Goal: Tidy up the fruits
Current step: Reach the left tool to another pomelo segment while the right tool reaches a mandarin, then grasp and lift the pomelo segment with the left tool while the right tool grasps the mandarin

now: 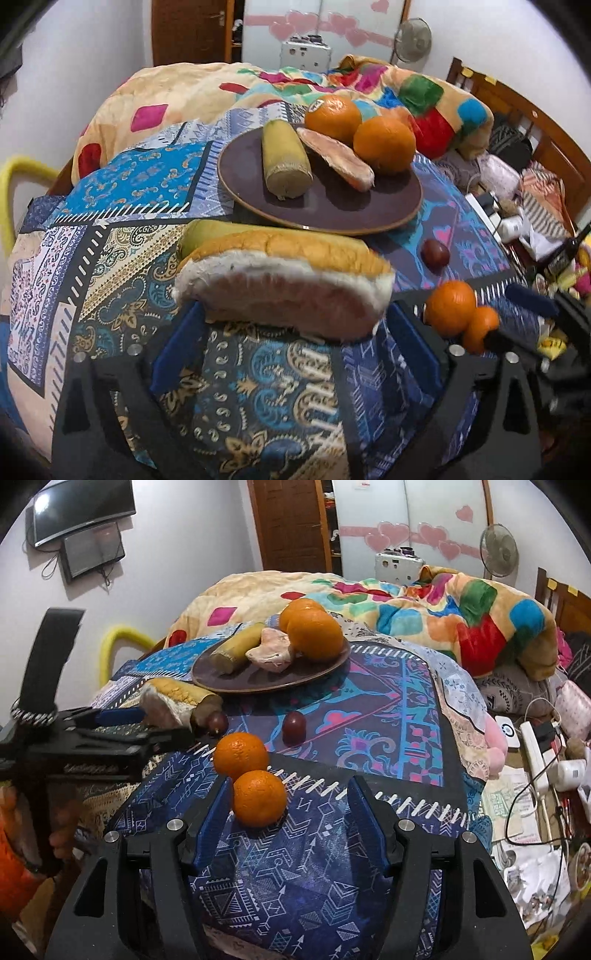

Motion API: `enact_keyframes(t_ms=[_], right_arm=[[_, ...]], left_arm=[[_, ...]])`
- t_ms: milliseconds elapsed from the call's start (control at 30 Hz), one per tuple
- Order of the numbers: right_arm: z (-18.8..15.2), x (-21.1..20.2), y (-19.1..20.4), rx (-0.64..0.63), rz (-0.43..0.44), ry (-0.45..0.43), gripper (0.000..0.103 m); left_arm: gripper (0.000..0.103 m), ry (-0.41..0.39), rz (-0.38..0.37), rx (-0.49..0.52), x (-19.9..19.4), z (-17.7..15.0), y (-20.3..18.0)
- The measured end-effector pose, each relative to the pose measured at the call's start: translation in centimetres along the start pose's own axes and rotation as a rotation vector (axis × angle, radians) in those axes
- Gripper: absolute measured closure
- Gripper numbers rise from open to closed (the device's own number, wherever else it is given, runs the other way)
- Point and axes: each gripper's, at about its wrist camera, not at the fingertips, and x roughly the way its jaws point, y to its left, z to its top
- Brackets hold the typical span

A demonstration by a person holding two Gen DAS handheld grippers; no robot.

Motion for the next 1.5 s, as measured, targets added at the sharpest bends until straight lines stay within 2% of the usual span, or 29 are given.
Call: enact_keyframes(t_ms=[167,267,400,500,633,833,1067,1100,1133,1200,1500], right_arm=[[-0.3,0.8,0.7,-0.021,0.043,0.025,0.042],[-0.4,1.1,1.1,-0.029,0.048,0.027,0.045],[-0.6,1.3,1.5,-0.042,0.061,0.033,0.062],[-0.8,1.4,1.7,-0.051,0.056,0.035,0.070],[-0.9,1.3,1.5,-0.039,0.057,0.030,0.072],[-0.8,1.1,1.1,-0.020,0.039,0.026,0.072],[-0.9,0.6,-0.1,0.005,0.028,0.017,0.072],[-0.9,0.7,-0.3,0.009,0.029,0.016,0.072],[-0.8,0.7,-0.4,0.011,0.025,0.014,0.072],[-0.6,0.8,-0.5,0.011,0.024,0.011,0.072],[0.1,0.9,-0.6,0.005,0.019,-0.007,0.072]], left_arm=[[0.001,-0.010,0.034,0.032,0.3,0.0,-0.2],[0.005,-0.014,0.041,0.059,0.0,-0.7,0.1],[0.028,0.008,0.015,0.067,-1.2,-2.1,1.8],[0.038,0.009,0.016,0.069,-2.3,-3.3,3.4],[0.062,0.008,0.015,0.052,-3.7,-4.3,5.1],[0.068,0.002,0.021,0.066,-4.9,-5.5,6.6],[0.067,0.019,0.011,0.047,-6.5,-6.9,8.7],[0.060,0.028,0.008,0.046,-6.6,-6.9,8.9],[0.044,0.038,0.007,0.040,-6.7,-6.8,9.1],[0.025,0.044,0.007,0.021,-6.8,-6.5,9.3],[0.025,0.048,0.003,-0.009,-4.8,-3.8,8.4]])
